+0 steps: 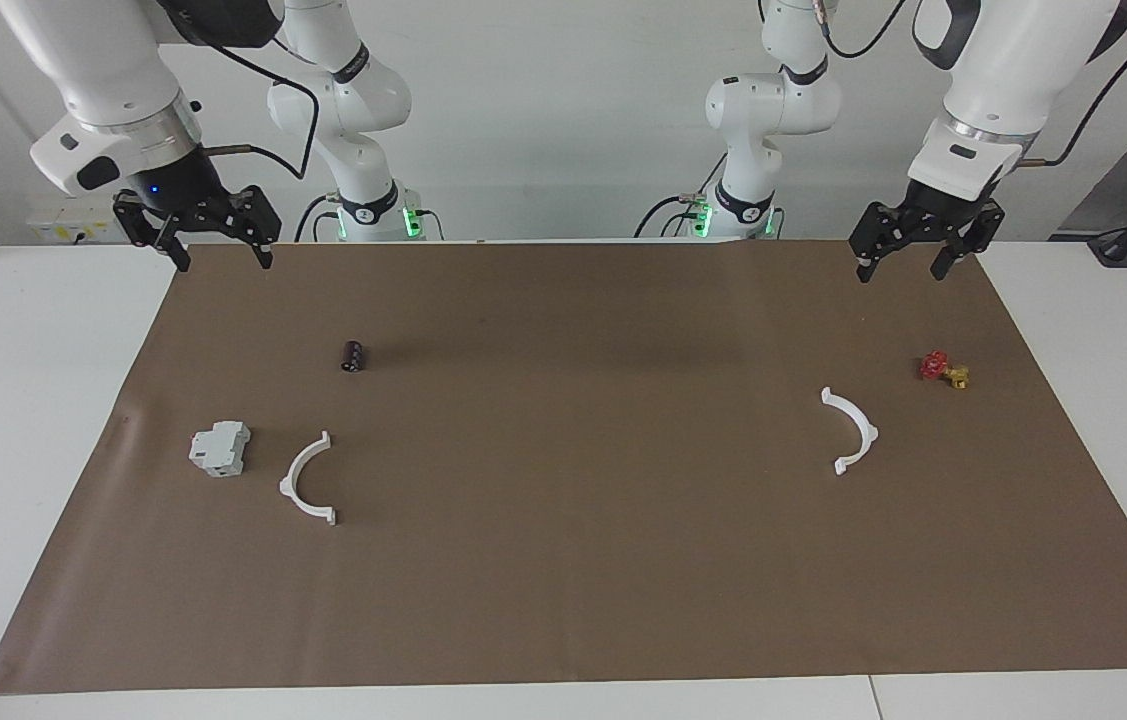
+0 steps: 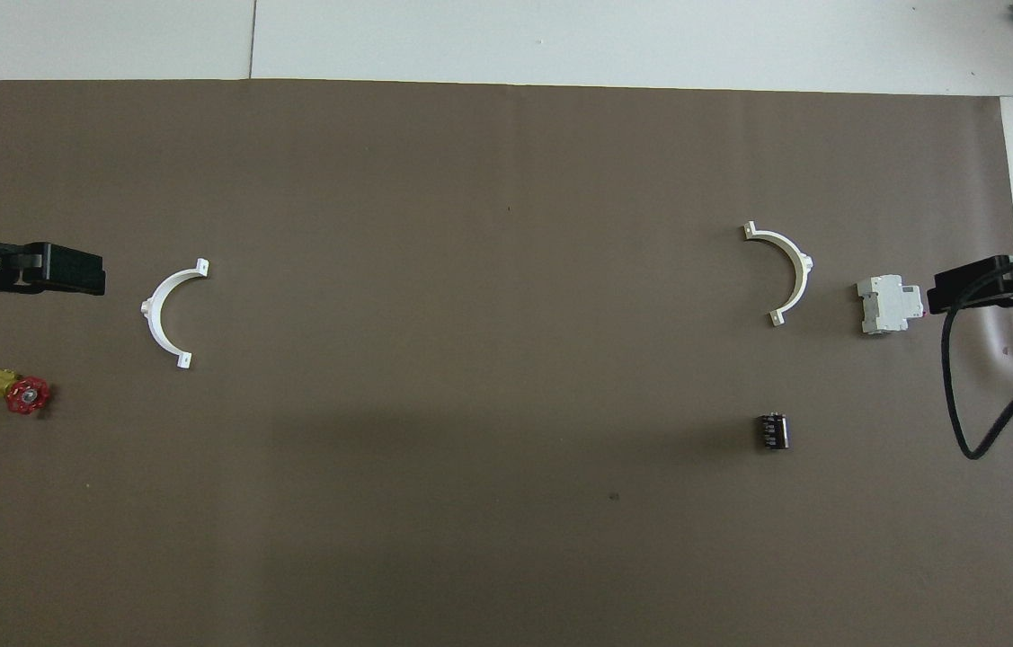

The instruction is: Assemble drain pipe with both arms

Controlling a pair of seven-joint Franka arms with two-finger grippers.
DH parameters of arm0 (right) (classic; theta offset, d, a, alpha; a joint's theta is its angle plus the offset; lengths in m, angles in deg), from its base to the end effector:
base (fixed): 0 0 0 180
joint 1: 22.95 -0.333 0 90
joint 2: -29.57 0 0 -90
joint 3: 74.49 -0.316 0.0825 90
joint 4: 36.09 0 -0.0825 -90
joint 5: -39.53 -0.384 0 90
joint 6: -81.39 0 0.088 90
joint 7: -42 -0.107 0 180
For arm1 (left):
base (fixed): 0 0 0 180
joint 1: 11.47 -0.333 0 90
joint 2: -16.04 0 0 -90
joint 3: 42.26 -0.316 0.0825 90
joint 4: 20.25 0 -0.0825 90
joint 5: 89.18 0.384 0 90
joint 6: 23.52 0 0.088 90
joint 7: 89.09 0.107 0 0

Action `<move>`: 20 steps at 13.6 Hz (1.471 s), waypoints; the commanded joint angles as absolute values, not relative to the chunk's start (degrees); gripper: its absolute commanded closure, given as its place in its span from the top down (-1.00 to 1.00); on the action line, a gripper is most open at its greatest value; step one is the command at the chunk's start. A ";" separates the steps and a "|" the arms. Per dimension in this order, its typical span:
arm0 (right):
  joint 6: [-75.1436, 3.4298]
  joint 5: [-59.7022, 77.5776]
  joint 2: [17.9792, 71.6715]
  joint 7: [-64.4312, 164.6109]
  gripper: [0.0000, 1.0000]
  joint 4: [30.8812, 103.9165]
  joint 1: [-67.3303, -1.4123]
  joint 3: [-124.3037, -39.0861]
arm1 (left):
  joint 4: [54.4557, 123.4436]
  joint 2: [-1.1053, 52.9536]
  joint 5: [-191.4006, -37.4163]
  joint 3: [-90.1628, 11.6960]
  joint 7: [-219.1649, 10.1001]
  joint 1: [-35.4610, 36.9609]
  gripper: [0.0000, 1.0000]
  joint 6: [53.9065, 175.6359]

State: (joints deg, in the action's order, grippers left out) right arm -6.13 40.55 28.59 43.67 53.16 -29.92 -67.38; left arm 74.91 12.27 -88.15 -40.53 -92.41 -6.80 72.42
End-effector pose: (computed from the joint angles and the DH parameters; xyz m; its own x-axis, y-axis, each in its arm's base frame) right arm 0.5450 -0.0039 0.6362 0.9996 0.0260 -0.0137 0.0262 -0.9995 0.0153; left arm 0.5404 -0.0594 0.6272 0.9952 -0.0553 0.0803 -0.0543 -0.9984 -0.0153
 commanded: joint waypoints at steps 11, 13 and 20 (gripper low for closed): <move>-30.46 35.85 37.88 54.89 1.00 62.54 -28.84 -67.90 | 75.73 11.47 -87.16 -40.24 -91.81 -7.34 1.00 73.24; -37.40 35.31 45.19 61.31 1.00 60.68 -28.31 -67.90 | 75.73 11.47 -87.16 -40.24 -91.81 -7.34 1.00 73.24; -52.19 27.42 57.34 82.94 1.00 64.70 -25.76 -67.99 | 75.82 11.47 -87.16 -40.24 -91.81 -7.34 1.00 73.24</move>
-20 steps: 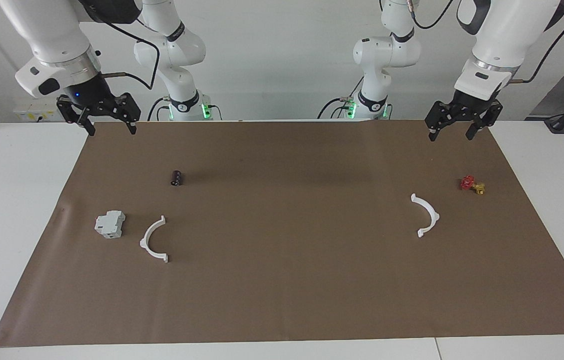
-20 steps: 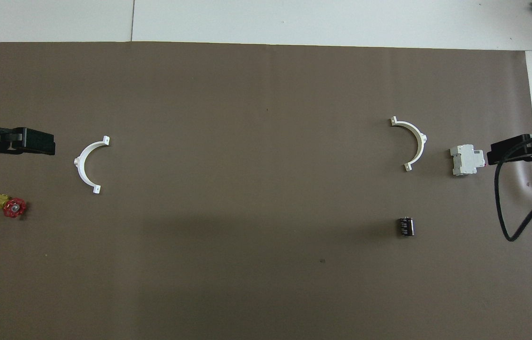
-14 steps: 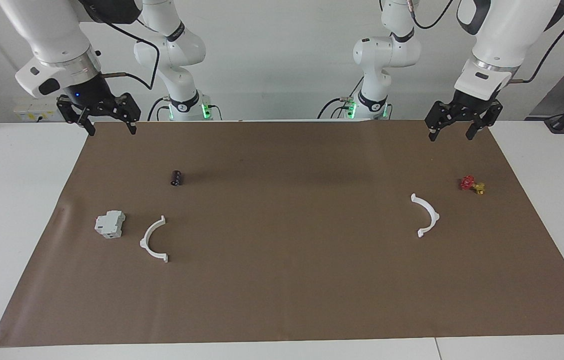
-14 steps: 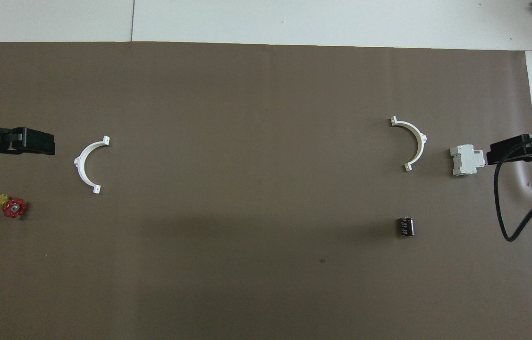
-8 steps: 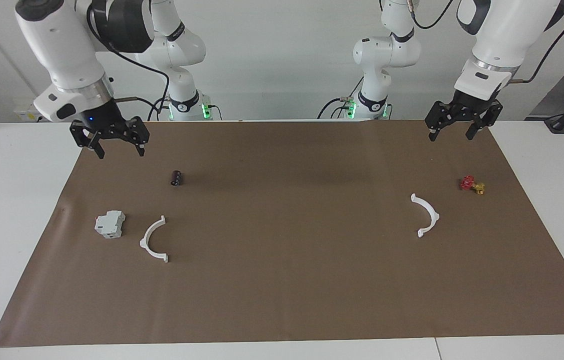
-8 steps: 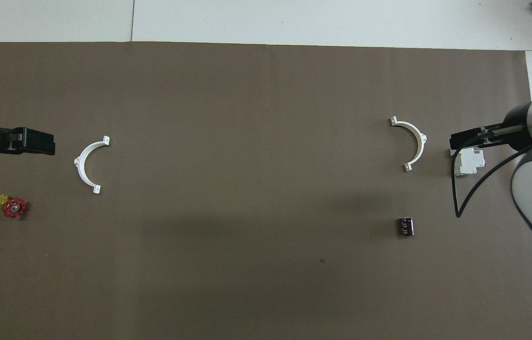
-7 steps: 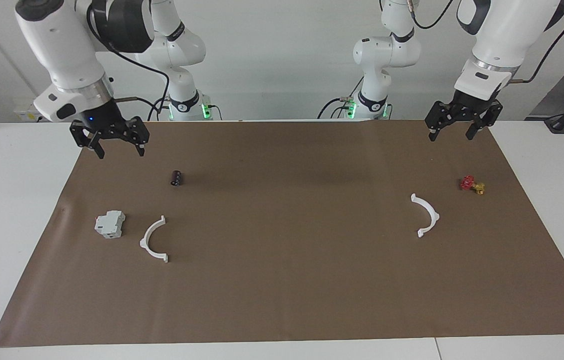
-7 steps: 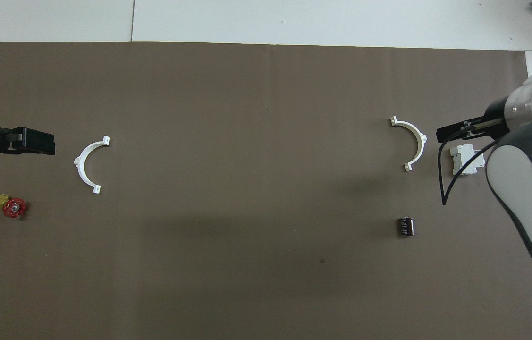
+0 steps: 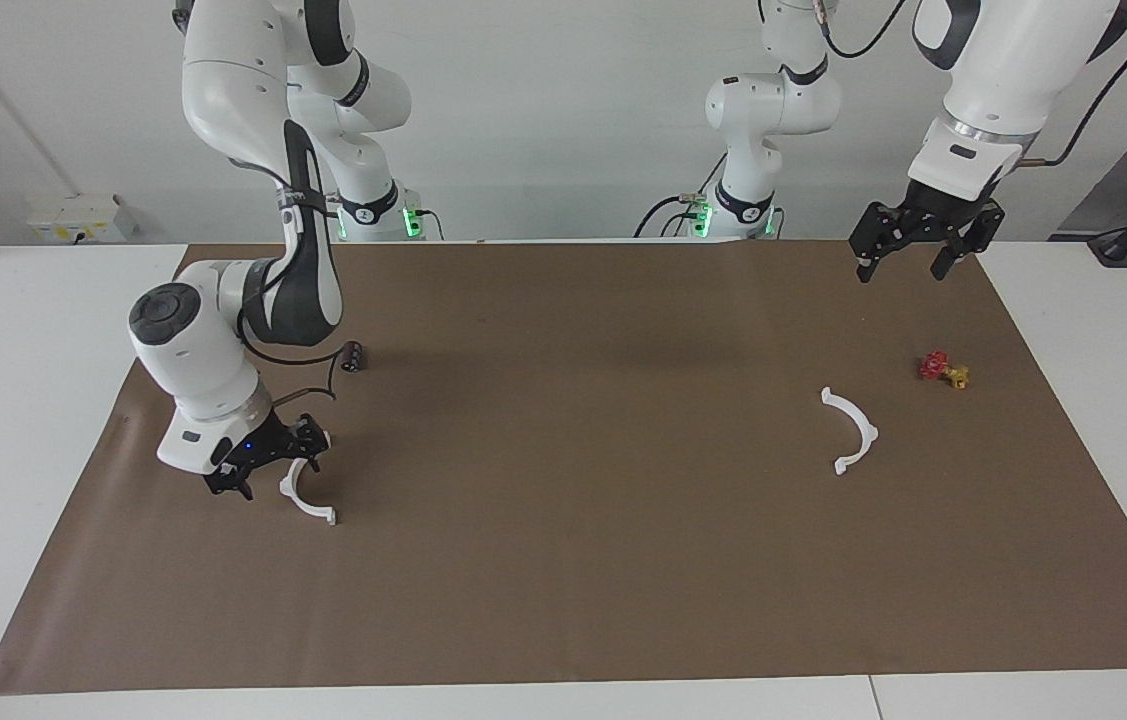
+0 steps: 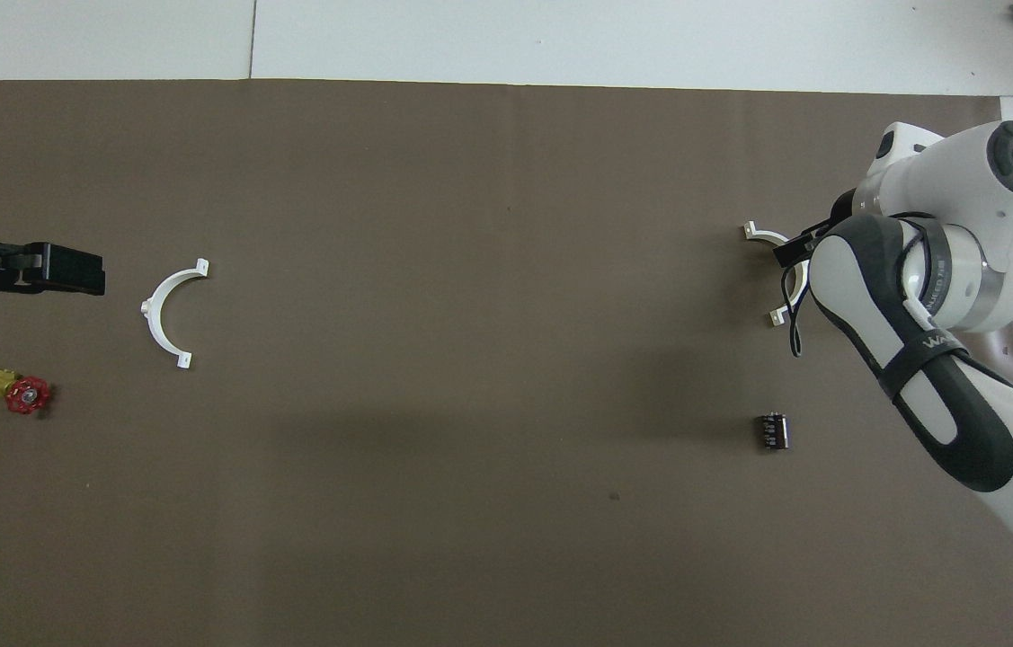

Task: Assemble drain pipe with both arms
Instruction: 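Reach the right gripper down to the white clamp half nearer it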

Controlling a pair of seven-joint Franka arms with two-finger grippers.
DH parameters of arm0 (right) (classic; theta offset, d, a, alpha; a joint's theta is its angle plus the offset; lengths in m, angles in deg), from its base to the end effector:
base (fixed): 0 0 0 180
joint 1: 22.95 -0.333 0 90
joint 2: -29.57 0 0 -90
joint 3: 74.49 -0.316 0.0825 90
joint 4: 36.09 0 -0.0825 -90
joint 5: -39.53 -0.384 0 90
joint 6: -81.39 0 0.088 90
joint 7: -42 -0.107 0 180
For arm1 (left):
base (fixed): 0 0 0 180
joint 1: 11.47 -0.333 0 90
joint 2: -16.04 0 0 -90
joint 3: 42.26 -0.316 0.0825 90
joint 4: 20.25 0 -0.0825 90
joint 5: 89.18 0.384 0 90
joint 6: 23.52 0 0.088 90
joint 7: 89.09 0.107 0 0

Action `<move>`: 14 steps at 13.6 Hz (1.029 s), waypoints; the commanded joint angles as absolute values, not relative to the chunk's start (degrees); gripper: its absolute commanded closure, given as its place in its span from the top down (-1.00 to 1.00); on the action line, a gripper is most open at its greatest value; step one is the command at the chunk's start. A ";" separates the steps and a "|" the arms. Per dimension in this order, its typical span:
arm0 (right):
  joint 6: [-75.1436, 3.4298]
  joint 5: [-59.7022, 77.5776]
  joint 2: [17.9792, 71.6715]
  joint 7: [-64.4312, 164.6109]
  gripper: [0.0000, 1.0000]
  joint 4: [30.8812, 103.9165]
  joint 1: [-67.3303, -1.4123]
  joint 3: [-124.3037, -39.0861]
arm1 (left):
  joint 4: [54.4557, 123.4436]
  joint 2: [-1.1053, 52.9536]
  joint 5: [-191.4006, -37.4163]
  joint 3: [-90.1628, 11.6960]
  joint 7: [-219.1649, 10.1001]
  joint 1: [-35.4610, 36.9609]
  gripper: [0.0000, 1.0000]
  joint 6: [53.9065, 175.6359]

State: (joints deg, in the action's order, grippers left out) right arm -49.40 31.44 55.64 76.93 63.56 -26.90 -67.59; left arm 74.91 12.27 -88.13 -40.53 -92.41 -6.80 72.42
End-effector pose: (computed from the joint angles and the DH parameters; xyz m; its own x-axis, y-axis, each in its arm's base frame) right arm 0.6698 -0.0234 0.3265 0.8791 0.4638 0.1099 0.4665 -0.8845 0.0010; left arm 0.5404 -0.0594 0.6272 0.9952 -0.0554 0.0803 -0.0543 -0.9984 -0.0157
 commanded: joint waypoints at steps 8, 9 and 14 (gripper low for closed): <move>-54.49 27.31 57.61 83.49 -0.99 66.65 -25.76 -67.82 | 76.08 11.38 -87.16 -40.24 -91.81 -7.34 1.00 73.42; -54.49 27.31 57.52 83.05 -1.00 66.57 -25.76 -67.81 | 76.08 11.38 -87.16 -40.24 -91.81 -7.34 1.00 73.42; -47.92 30.02 56.47 76.48 -1.00 63.41 -28.47 -67.55 | 76.26 11.38 -87.16 -40.24 -91.81 -7.42 1.00 73.68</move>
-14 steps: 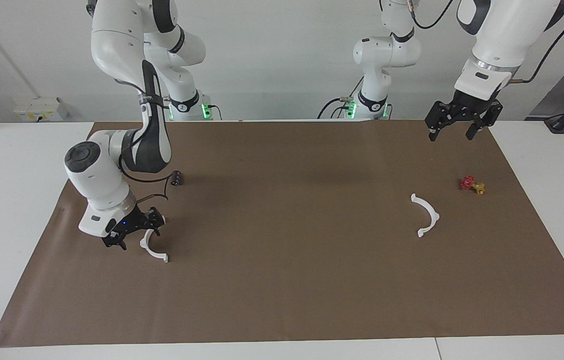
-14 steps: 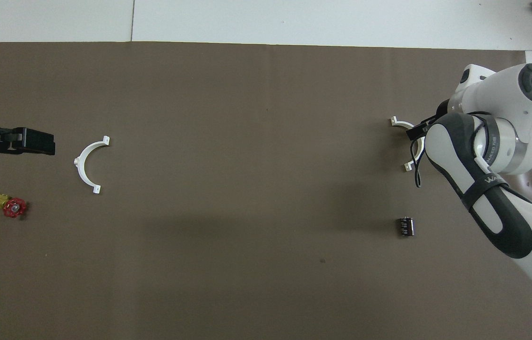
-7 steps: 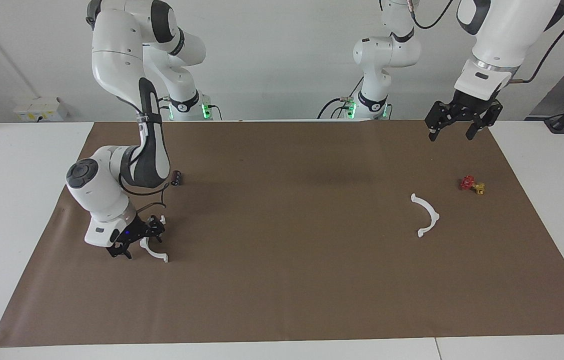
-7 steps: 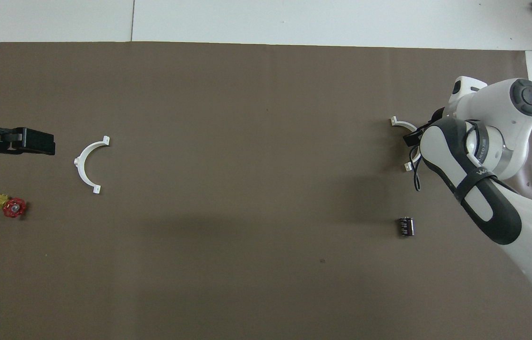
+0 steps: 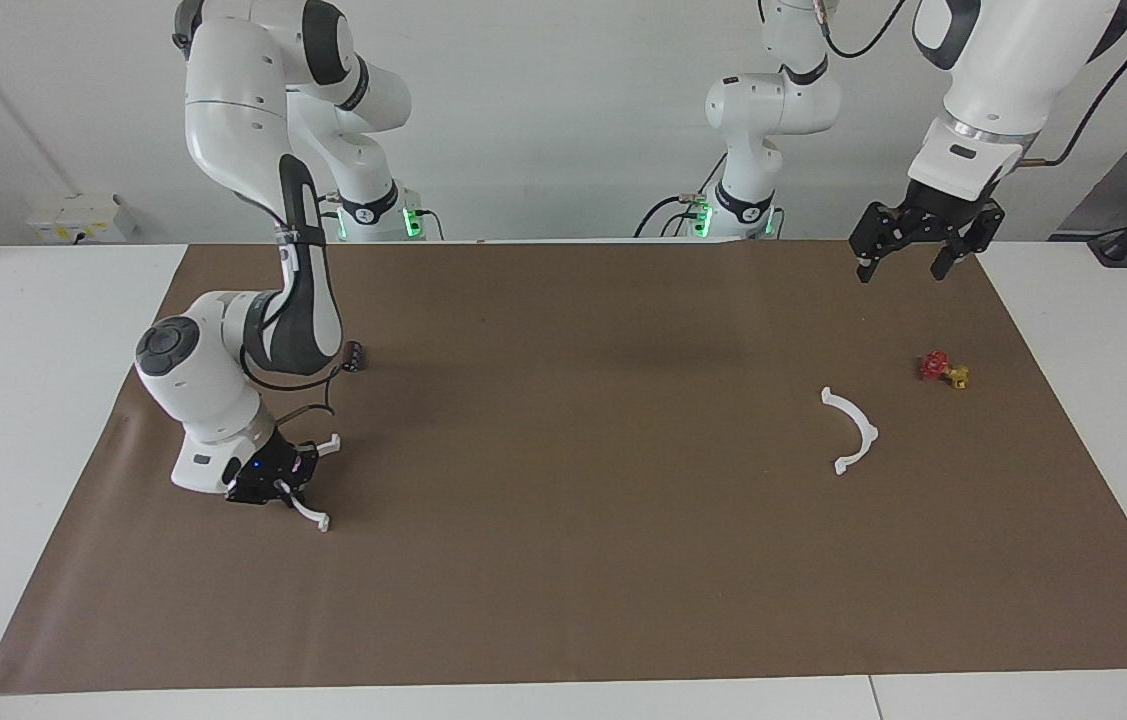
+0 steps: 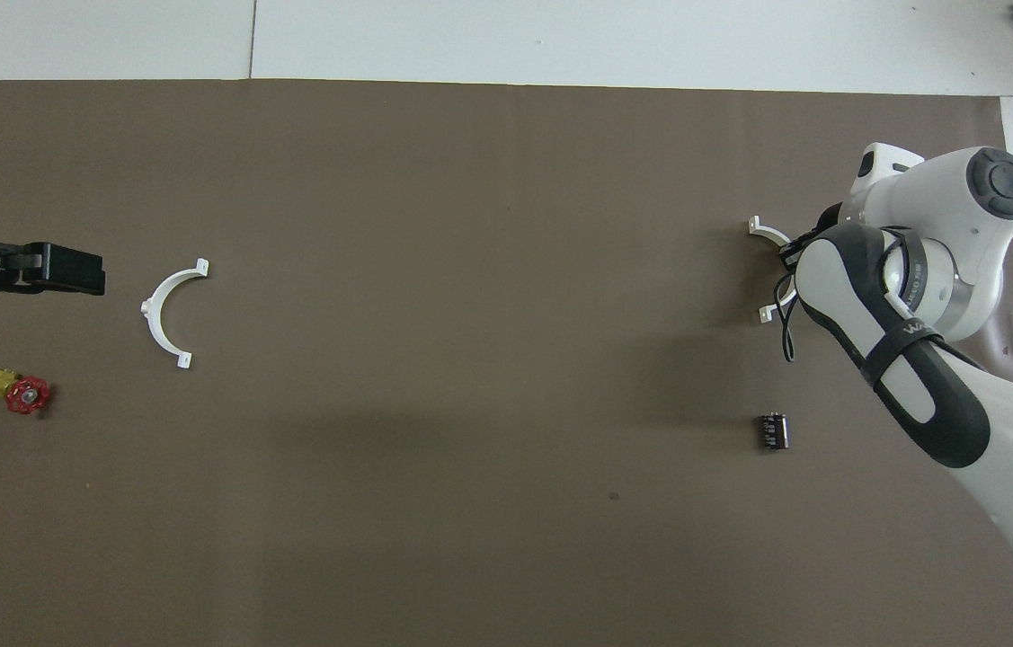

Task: Assemble drain pipe with both arms
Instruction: 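Grasp the clamp half and carry it toward the table center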

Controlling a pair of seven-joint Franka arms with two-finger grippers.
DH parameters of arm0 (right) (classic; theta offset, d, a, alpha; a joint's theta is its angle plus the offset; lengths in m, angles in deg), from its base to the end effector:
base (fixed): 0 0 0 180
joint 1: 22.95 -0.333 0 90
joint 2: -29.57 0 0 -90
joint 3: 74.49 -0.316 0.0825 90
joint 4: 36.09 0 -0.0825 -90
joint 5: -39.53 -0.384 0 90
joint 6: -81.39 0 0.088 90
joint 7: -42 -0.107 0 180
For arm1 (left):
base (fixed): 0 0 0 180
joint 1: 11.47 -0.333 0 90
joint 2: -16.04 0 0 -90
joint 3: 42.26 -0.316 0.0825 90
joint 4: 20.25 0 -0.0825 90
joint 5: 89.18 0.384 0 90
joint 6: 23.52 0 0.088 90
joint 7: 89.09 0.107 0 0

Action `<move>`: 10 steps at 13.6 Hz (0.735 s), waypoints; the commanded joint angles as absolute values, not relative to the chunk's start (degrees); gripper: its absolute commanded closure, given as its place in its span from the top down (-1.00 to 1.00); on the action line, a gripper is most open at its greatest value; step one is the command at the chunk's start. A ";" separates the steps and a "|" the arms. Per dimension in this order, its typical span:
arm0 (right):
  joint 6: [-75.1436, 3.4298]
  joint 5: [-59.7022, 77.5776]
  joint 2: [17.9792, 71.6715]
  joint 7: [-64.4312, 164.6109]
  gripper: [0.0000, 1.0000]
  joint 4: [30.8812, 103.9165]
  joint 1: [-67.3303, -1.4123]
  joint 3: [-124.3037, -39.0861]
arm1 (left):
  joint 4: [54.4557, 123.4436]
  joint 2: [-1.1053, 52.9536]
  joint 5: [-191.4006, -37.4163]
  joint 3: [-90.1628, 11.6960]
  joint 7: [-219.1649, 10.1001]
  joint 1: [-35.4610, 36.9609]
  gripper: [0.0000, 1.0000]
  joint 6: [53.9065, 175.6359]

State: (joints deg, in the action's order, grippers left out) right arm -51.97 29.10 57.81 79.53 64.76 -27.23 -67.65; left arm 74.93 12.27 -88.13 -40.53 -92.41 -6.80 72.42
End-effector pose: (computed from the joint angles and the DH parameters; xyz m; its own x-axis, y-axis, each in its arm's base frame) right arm 0.6680 -0.0194 0.2962 0.8694 0.4813 0.1118 0.4863 -0.8735 -0.0216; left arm 0.5404 -0.0594 0.6271 0.9953 -0.0554 0.0800 -0.0543 -0.9984 -0.0157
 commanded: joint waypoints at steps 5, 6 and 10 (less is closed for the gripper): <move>-40.25 37.15 54.80 57.59 -1.00 60.16 -40.85 -67.73 | 76.26 11.38 -87.16 -40.24 -91.73 -7.42 1.00 73.68; -40.60 36.55 54.80 54.52 -1.00 60.24 -42.88 -67.99 | 76.26 11.38 -87.16 -40.24 -91.64 -7.42 1.00 73.68; -45.15 36.62 56.11 41.79 -1.00 60.15 -53.15 -68.08 | 76.26 11.38 -87.16 -40.33 -91.73 -7.34 1.00 73.68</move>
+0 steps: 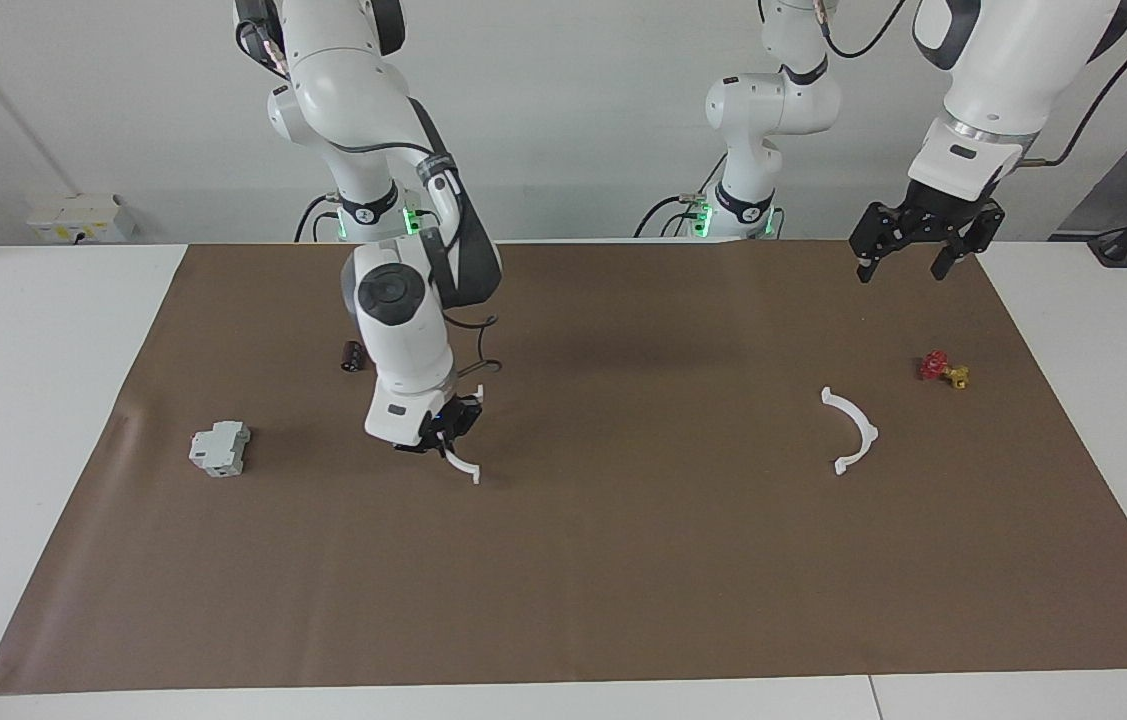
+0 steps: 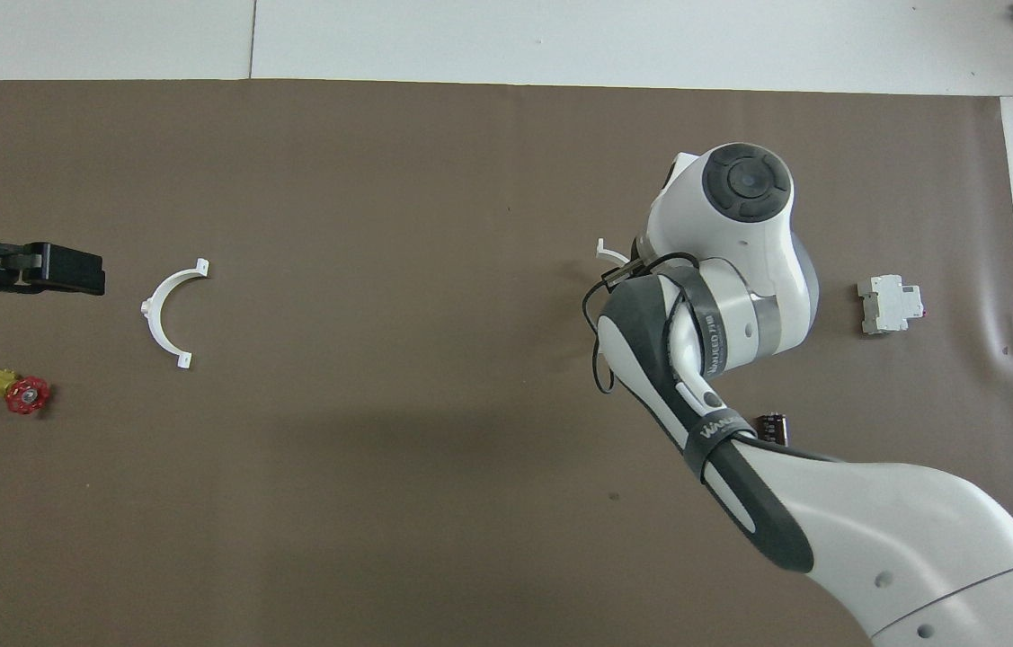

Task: Assemble drain pipe with both arms
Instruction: 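Grasp the clamp half and carry it toward the table center, then lower the clamp half onto the table center and open the right gripper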

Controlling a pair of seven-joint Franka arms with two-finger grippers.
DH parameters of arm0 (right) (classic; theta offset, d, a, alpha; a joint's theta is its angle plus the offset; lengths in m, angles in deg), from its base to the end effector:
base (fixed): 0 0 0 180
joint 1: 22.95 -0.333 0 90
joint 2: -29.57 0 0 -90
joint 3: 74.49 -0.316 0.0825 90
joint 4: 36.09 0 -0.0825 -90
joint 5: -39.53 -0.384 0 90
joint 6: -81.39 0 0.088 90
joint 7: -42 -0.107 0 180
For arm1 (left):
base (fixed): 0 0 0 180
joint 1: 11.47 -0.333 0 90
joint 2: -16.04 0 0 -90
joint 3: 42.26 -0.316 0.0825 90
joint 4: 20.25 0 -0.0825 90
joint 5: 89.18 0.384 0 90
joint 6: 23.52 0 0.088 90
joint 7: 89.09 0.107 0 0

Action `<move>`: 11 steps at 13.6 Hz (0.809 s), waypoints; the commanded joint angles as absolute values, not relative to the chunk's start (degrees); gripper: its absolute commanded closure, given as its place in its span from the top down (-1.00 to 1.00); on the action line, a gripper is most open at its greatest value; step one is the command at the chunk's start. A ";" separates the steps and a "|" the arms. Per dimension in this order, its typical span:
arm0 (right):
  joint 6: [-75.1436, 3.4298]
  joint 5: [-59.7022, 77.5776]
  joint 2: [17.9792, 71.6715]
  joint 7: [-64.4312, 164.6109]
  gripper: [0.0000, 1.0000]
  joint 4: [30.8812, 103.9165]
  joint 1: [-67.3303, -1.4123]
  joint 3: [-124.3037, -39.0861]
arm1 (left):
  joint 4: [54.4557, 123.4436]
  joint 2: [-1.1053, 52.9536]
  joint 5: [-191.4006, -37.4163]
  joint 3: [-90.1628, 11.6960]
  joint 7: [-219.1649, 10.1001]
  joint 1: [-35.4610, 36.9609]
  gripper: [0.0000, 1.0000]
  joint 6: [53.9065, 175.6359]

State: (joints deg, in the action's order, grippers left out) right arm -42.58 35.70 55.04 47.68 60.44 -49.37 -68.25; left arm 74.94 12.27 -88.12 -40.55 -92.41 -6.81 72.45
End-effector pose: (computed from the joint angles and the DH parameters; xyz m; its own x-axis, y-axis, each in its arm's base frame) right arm 0.6265 0.2413 0.3469 0.9099 0.4132 0.0381 0.4137 -0.9104 -0.0063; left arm 0.5405 -0.0591 0.6270 0.9953 -0.0549 0.0803 -0.0538 -0.9984 -0.0158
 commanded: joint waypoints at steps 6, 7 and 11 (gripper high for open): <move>-51.94 36.80 59.89 35.08 -1.00 59.27 -59.15 -68.25 | 76.61 11.12 -87.16 -40.33 -91.73 -7.42 1.00 74.21; -51.94 37.15 60.42 32.89 -1.00 59.27 -59.59 -68.25 | 76.78 11.12 -87.16 -40.24 -91.73 -7.42 1.00 74.30; -52.03 40.58 61.48 32.86 -1.00 58.31 -60.30 -68.25 | 76.87 11.12 -87.16 -40.33 -91.73 -7.34 1.00 74.30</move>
State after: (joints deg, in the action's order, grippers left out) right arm -51.48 38.47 60.31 34.22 59.77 -60.45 -68.24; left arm 75.07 12.27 -88.12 -40.57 -92.41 -6.82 72.90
